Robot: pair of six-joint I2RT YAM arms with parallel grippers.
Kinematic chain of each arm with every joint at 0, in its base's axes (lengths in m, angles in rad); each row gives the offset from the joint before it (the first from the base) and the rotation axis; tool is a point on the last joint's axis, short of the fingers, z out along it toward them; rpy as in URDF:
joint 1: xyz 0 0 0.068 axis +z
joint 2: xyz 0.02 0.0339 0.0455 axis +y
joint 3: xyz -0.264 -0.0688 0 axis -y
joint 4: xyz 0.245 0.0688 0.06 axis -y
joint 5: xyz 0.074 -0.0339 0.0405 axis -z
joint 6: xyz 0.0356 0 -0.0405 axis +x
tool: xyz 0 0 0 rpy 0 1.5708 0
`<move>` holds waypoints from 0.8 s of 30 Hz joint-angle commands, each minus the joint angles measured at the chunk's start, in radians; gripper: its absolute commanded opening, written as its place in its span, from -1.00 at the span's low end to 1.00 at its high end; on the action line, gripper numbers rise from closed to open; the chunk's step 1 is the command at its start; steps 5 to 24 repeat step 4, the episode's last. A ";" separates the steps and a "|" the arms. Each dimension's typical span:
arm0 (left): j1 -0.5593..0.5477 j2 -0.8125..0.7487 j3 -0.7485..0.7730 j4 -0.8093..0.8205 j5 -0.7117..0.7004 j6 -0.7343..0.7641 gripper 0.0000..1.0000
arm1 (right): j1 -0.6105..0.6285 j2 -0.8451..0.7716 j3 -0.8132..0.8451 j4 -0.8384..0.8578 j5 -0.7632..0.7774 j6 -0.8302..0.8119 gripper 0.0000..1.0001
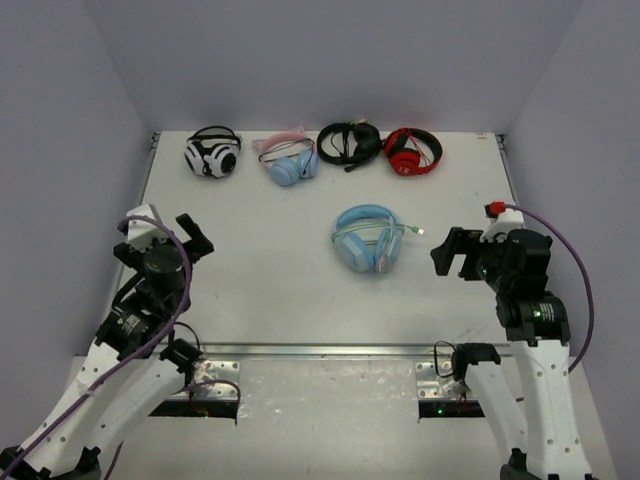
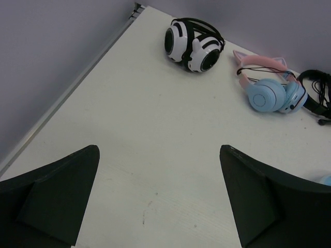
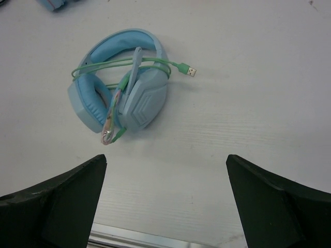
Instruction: Wrap the headphones
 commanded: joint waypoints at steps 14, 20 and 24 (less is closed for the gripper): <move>0.008 -0.002 -0.008 0.044 0.020 0.015 1.00 | 0.003 0.000 0.006 0.033 0.025 -0.018 0.98; 0.008 -0.002 -0.008 0.044 0.020 0.015 1.00 | 0.003 0.000 0.006 0.033 0.025 -0.018 0.98; 0.008 -0.002 -0.008 0.044 0.020 0.015 1.00 | 0.003 0.000 0.006 0.033 0.025 -0.018 0.98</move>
